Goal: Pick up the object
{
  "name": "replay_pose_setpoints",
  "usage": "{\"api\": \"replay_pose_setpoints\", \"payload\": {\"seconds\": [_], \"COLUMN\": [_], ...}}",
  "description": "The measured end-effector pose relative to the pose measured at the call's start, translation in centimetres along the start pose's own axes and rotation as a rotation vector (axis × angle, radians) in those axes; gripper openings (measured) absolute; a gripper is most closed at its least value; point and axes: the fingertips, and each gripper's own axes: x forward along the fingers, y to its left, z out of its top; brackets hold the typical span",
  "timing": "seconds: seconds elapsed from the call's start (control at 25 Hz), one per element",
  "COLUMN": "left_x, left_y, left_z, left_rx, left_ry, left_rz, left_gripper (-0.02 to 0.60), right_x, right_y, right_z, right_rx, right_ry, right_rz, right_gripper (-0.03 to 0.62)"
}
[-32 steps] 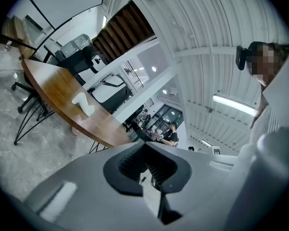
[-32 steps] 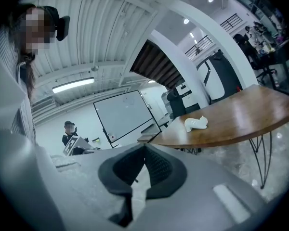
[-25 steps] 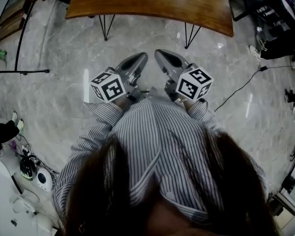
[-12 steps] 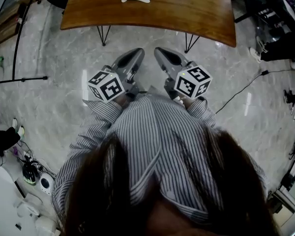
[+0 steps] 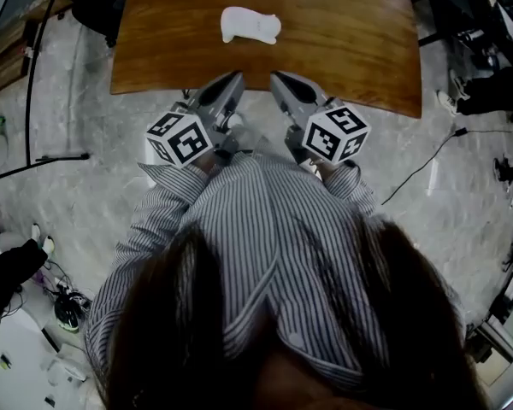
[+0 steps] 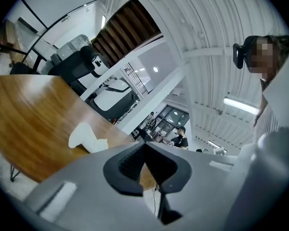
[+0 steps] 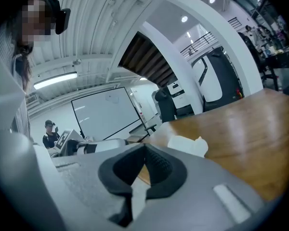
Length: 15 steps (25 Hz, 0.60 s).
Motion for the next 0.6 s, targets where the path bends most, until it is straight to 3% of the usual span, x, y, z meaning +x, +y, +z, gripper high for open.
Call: {"api": "replay_pose_setpoints", "payload": {"seconds": [0.24,0.6], "left_x": [2.6,4.8], "left_y": [4.1,7.8], "left_z": [3.1,3.1], "left_rx": [0.001,-0.096], "left_ry": [0.059,0.086], "left_rz": [-0.007,0.023], "left_gripper": [0.002,0.002], "right_x": [5.6,9.2], "right_y": [-1.8,-3.3], "right_z": [2.6,2.0], "right_rx": [0.016,0.028], "right_ry": [0.019,0.102], "right_rz": [-0.008,0.008], "right_gripper": [0.000,0.001]}}
